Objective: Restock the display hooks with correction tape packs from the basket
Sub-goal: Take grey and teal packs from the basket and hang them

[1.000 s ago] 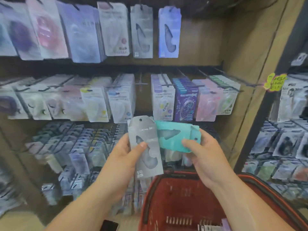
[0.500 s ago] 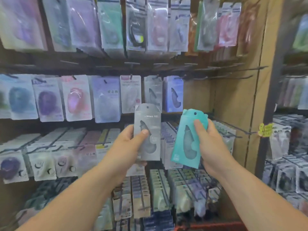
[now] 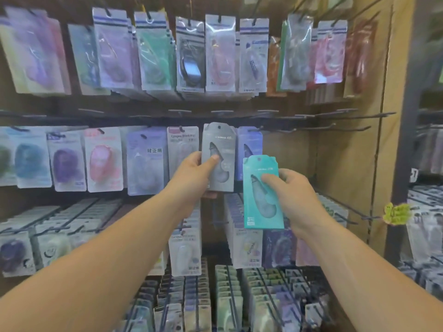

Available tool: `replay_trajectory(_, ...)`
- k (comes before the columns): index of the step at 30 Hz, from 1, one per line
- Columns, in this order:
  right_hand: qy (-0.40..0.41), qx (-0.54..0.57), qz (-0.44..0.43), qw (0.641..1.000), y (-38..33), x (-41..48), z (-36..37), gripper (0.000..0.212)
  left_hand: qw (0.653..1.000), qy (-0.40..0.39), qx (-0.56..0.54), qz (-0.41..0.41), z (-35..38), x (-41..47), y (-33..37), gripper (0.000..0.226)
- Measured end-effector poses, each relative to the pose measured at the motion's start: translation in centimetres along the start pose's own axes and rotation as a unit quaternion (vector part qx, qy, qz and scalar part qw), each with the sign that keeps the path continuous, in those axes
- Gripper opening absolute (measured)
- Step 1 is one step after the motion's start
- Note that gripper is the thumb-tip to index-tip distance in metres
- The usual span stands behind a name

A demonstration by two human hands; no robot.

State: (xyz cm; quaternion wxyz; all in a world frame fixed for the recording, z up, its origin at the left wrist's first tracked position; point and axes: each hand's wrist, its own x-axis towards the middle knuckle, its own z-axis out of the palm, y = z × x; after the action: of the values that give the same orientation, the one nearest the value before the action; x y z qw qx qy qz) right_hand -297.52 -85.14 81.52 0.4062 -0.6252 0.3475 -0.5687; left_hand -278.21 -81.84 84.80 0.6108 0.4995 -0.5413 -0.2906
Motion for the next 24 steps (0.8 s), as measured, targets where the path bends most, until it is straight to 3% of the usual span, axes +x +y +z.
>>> replay_trajectory(8, -0.010, 0.039, -0.049, 0.998, -0.7, 0.8, -0.7, 0.019, 1.000, 0.012, 0.011, -0.023, -0.1, 2.4, -1.1, 0.025)
replay_trajectory(15, 0.003, -0.010, -0.089, 0.996, -2.6, 3.6, 0.2, 0.024, 0.996, 0.032, 0.056, -0.056, 0.4, 5.0, -3.2, 0.057)
replay_trajectory(24, 0.057, -0.069, -0.090, 0.992, -1.1, 5.3, 0.4, 0.022, 0.996, 0.035, 0.070, -0.044, 0.2, 5.7, -3.8, 0.057)
